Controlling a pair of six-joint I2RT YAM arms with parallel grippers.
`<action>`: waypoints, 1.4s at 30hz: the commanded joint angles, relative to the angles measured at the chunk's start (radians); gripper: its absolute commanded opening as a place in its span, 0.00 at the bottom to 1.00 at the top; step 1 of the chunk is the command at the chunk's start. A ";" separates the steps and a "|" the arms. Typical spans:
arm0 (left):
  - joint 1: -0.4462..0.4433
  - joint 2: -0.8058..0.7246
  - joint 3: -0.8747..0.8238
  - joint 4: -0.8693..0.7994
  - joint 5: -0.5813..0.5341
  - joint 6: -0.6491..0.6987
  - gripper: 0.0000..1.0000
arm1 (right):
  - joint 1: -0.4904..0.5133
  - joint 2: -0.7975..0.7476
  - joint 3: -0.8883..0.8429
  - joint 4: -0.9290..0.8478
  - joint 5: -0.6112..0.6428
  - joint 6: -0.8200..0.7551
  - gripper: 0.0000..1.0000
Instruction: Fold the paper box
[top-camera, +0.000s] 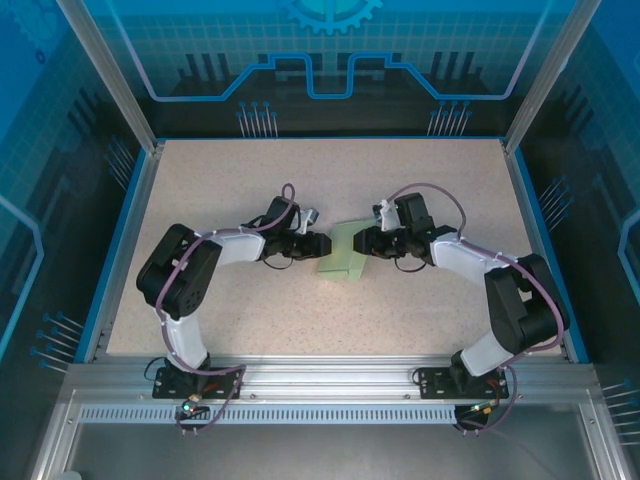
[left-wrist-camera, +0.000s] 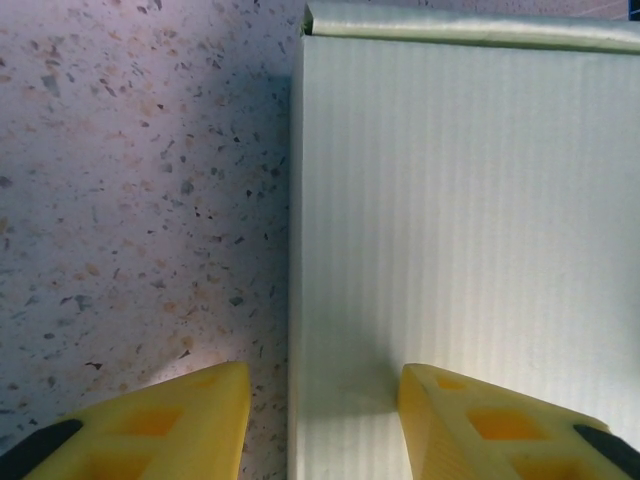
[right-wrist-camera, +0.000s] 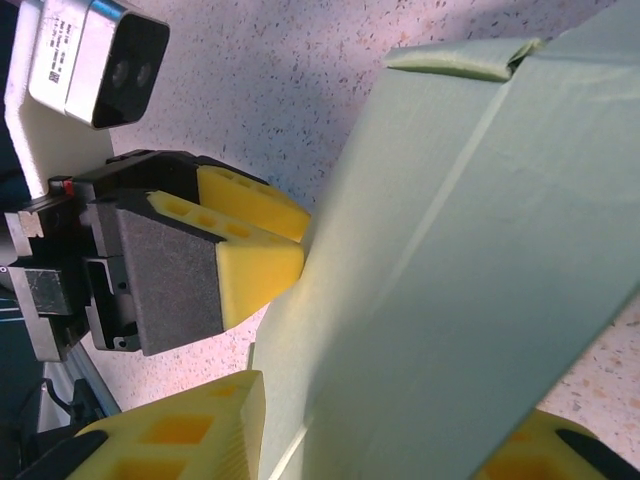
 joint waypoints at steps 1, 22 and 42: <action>-0.031 0.043 0.018 -0.030 0.017 0.011 0.46 | 0.037 -0.019 0.048 -0.029 -0.025 -0.024 0.39; -0.037 -0.016 0.022 -0.049 -0.129 0.035 0.54 | 0.114 0.052 0.146 -0.184 0.157 -0.047 0.36; -0.365 -0.547 -0.478 0.292 -0.600 0.047 0.66 | 0.164 0.054 0.170 -0.184 0.227 0.028 0.37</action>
